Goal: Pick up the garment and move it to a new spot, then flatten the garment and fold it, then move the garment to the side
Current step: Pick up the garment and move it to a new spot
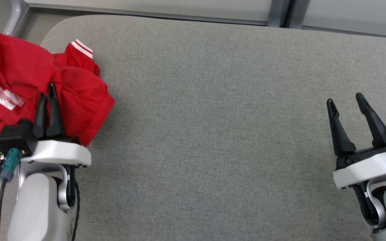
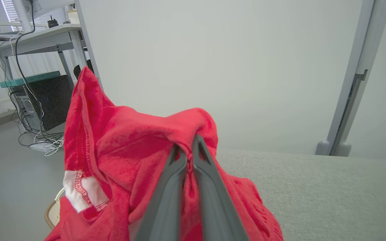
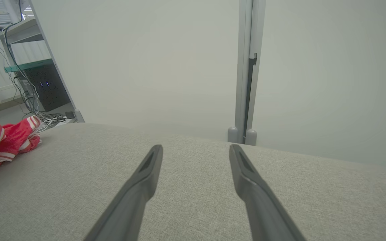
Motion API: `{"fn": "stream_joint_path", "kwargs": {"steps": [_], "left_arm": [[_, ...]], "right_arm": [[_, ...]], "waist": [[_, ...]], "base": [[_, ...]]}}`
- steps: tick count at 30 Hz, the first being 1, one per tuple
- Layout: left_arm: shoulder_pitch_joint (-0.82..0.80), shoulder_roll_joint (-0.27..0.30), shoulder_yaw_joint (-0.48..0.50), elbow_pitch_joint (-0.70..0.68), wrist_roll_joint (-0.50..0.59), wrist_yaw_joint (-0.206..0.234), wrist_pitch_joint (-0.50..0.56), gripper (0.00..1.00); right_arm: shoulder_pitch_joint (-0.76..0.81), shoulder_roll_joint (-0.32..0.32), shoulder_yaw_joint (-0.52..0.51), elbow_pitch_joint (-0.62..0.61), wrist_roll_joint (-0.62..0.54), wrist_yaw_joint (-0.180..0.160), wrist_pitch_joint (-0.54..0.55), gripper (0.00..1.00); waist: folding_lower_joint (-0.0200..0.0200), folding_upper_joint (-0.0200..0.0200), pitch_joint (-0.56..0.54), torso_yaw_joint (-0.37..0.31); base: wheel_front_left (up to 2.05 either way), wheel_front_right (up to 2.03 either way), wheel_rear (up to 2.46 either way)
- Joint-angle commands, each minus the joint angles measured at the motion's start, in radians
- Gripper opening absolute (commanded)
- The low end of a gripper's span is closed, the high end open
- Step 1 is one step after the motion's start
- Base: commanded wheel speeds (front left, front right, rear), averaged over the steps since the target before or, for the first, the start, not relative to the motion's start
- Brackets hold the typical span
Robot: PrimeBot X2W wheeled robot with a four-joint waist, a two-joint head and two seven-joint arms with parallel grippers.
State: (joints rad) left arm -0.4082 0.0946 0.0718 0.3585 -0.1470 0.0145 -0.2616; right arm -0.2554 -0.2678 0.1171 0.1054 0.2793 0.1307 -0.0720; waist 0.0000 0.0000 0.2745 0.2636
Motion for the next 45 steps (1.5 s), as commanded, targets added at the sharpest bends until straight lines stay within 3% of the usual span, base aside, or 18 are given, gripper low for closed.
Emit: {"fn": "stream_joint_path", "kwargs": {"steps": [1,8,13,24,32,33,34,39,45], "left_arm": [[0.019,-0.001,-0.008,-0.024,0.012,0.001,-0.005,0.0],[0.197,-0.026,-0.114,-0.232,0.041,0.002,0.057,0.0],[0.198,-0.032,-0.203,-0.282,0.046,-0.018,0.107,0.0],[-0.026,-0.042,-0.468,-0.175,0.014,-0.058,0.134,0.0],[-0.12,-0.041,-0.712,0.011,-0.072,-0.051,0.154,0.0],[-0.12,-0.04,-0.732,0.034,-0.085,-0.045,0.156,0.31],[-0.124,-0.04,-0.75,0.051,-0.095,-0.039,0.152,1.0],[-0.127,-0.041,-0.821,0.104,-0.143,-0.032,0.111,1.0],[-0.103,-0.043,-0.812,0.114,-0.178,0.011,0.052,1.0]], "right_arm": [[0.012,0.001,0.001,0.004,-0.002,0.0,-0.01,1.0],[0.05,0.035,0.014,0.026,-0.009,0.0,-0.021,1.0],[0.037,0.048,0.03,0.023,-0.002,0.0,-0.02,1.0],[-0.018,0.076,0.058,0.061,0.031,0.0,-0.057,1.0],[-0.042,0.101,0.072,0.129,0.065,0.0,-0.11,1.0],[-0.043,0.102,0.073,0.137,0.066,0.0,-0.114,1.0],[-0.047,0.103,0.074,0.145,0.07,0.0,-0.119,1.0],[-0.054,0.098,0.073,0.171,0.073,0.0,-0.136,1.0],[-0.05,0.085,0.067,0.183,0.069,0.0,-0.142,1.0]], "waist": [[0.0,0.0,-0.031,-0.019],[0.0,0.0,-0.088,-0.089],[0.0,0.0,-0.082,-0.181],[0.0,0.0,0.012,-0.463],[0.0,0.0,0.074,-0.568],[0.0,0.0,0.078,-0.57],[0.0,0.0,0.081,-0.571],[0.0,0.0,0.072,-0.536],[0.0,0.0,0.04,-0.468]], "base": [[0.0,0.0,0.0],[0.0,0.0,0.0],[0.0,0.0,0.0],[0.0,0.0,0.0],[0.0,0.0,0.0],[0.0,0.0,0.0],[0.0,0.0,0.0],[0.0,0.0,0.0],[0.0,0.0,0.0]]}}
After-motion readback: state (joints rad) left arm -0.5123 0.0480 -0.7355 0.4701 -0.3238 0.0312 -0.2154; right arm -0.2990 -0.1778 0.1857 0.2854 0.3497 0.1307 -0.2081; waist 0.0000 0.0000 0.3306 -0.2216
